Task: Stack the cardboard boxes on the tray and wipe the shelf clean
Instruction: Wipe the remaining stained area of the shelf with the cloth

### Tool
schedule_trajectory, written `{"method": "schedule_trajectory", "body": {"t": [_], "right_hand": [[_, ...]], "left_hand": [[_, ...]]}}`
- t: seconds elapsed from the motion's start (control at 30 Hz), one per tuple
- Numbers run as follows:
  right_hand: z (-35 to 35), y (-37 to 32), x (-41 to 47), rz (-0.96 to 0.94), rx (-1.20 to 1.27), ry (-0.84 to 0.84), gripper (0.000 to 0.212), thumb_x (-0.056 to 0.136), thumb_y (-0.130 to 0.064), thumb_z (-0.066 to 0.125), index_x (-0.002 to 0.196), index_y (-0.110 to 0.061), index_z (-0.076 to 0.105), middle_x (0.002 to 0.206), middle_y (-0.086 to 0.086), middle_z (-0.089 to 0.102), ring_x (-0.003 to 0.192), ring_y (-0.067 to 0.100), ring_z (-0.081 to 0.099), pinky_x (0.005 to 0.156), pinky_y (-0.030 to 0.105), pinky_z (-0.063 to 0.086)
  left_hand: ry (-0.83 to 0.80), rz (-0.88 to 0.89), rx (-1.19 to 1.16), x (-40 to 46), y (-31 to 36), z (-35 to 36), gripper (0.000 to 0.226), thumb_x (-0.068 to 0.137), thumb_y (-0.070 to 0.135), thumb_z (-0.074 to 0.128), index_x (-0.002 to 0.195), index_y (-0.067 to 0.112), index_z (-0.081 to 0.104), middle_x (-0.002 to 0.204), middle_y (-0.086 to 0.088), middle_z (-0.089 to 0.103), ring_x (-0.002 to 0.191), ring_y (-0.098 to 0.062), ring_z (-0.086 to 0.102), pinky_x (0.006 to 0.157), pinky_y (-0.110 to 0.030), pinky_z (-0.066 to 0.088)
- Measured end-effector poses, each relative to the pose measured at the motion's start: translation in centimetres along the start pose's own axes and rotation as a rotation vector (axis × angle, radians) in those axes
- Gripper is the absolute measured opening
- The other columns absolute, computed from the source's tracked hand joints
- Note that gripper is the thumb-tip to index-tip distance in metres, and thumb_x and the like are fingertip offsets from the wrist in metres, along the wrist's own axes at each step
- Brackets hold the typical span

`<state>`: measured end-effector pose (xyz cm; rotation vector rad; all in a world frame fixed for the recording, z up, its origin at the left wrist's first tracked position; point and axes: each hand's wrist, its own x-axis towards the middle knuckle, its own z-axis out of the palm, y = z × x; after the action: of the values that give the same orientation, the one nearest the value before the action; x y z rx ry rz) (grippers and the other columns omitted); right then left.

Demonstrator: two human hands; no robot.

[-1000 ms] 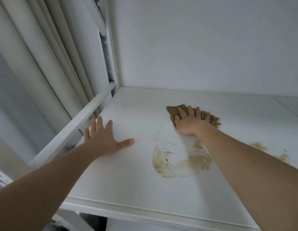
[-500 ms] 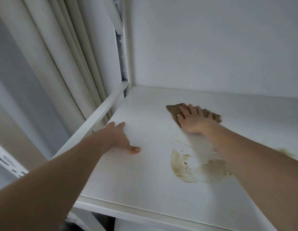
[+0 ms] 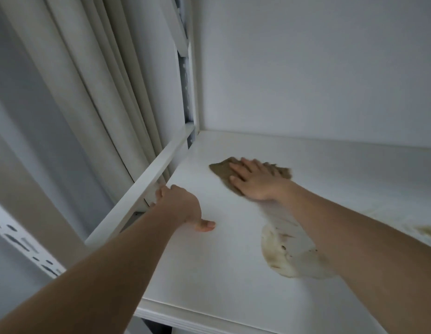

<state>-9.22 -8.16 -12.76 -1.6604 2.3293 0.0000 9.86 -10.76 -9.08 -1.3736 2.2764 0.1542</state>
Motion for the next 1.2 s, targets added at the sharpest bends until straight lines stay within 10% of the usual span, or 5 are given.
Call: {"method": "schedule_trajectory", "body": {"t": [0.27, 0.43, 0.8, 1.0, 1.2], "right_hand": [[-0.3, -7.0, 5.0, 0.021, 0.021, 0.024, 0.058, 0.100, -0.051, 0.015, 0.153, -0.039, -0.005, 0.161, -0.007, -0.017, 0.148, 0.027, -0.018, 0.113, 0.062, -0.012], [1.1, -7.9, 2.1, -0.228, -0.073, 0.023, 0.056, 0.098, -0.061, 0.015, 0.151, -0.048, 0.001, 0.162, -0.014, -0.010, 0.149, 0.022, -0.013, 0.113, 0.057, -0.013], [-0.5, 6.9, -3.9, 0.254, -0.006, 0.019, 0.057, 0.094, -0.066, 0.012, 0.147, -0.054, -0.008, 0.159, -0.013, -0.021, 0.145, 0.032, -0.024, 0.105, 0.072, -0.014], [1.3, 3.0, -5.9, -0.014, 0.022, 0.023, 0.053, 0.099, -0.058, 0.013, 0.149, -0.052, -0.002, 0.160, -0.016, -0.016, 0.148, 0.022, -0.018, 0.111, 0.063, -0.015], [0.6, 10.0, -9.9, 0.037, -0.013, -0.012, 0.052, 0.099, -0.058, 0.009, 0.149, -0.051, -0.002, 0.160, -0.015, -0.017, 0.148, 0.017, -0.016, 0.115, 0.055, -0.014]], "left_hand": [[0.012, -0.006, 0.131, 1.2, 0.4, -0.2, 0.073, 0.077, 0.073, 0.049, 0.110, 0.009, 0.062, 0.087, -0.004, 0.053, 0.120, -0.027, 0.050, 0.107, -0.033, 0.036], [0.117, 0.009, -0.153, 0.5, 0.6, 0.1, 0.091, 0.076, 0.048, 0.072, 0.144, 0.001, 0.032, 0.143, -0.014, 0.040, 0.134, -0.027, 0.038, 0.111, -0.033, 0.031], [0.161, 0.003, -0.165, -0.8, 0.4, 0.3, 0.084, 0.082, 0.056, 0.061, 0.142, 0.002, 0.037, 0.142, -0.013, 0.037, 0.133, -0.026, 0.035, 0.109, -0.031, 0.032], [0.288, -0.164, -0.267, -0.8, 1.3, 1.1, 0.043, 0.085, 0.038, 0.067, 0.111, 0.006, 0.055, 0.128, -0.010, 0.050, 0.112, -0.025, 0.049, 0.096, -0.034, 0.040], [0.249, -0.203, -0.344, -3.3, 2.9, 0.1, 0.071, 0.087, 0.044, 0.063, 0.139, 0.000, 0.042, 0.140, -0.015, 0.043, 0.130, -0.029, 0.042, 0.105, -0.033, 0.037]]}}
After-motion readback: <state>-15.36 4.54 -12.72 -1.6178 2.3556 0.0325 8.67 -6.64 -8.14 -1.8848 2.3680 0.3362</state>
